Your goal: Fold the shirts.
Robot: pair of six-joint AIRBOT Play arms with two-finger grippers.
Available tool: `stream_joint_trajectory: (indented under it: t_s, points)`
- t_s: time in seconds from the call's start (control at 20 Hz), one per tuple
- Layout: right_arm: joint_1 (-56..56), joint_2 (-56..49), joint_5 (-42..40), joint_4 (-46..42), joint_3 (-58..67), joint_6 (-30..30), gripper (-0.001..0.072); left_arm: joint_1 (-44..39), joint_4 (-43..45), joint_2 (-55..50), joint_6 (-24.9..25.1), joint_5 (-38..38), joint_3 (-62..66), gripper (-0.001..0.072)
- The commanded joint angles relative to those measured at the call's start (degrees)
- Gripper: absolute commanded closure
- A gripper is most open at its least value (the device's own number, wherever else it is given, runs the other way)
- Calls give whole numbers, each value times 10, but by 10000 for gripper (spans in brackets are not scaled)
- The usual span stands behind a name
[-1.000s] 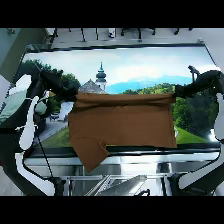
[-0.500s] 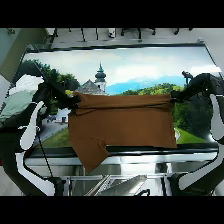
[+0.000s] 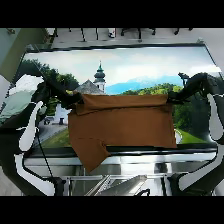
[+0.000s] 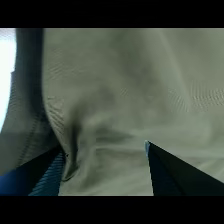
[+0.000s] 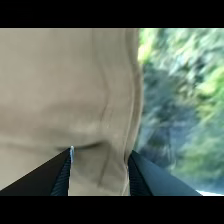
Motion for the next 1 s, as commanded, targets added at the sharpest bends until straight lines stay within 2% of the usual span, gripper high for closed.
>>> stream_joint_trajectory:
  t_s: [0.0, 0.15, 0.25, 0.3, 0.45, 0.55, 0.65, 0.8, 0.95]
  points:
    - [-15, 22, -60, 1, 13, 8, 306, 20, -16, 39, 4, 62, 18, 148]
    - [-68, 97, -87, 2, 8, -8, 305, 69, 16, 118, -3, 174, 40, 149]
    - [-120, 161, -94, 34, -46, -34, 305, 88, 66, 200, -30, 194, -32, 150]
    - [-150, 194, -92, 61, -96, -56, 305, 93, 64, 245, -31, 192, -96, 150]
    - [-231, 267, -34, 146, -266, -117, 305, 87, 53, 387, -32, 133, -360, 149]
    - [-269, 274, 2, 199, -337, -136, 305, 86, -15, 457, -30, 98, -511, 149]
    - [-280, 262, 3, 205, -362, -139, 305, 93, -101, 508, 2, 61, -625, 148]
    - [-277, 252, -11, 205, -363, -143, 306, 93, -138, 564, 10, -10, -725, 148]
    - [-276, 251, -13, 205, -365, -143, 306, 93, -158, 591, 10, -63, -767, 149]
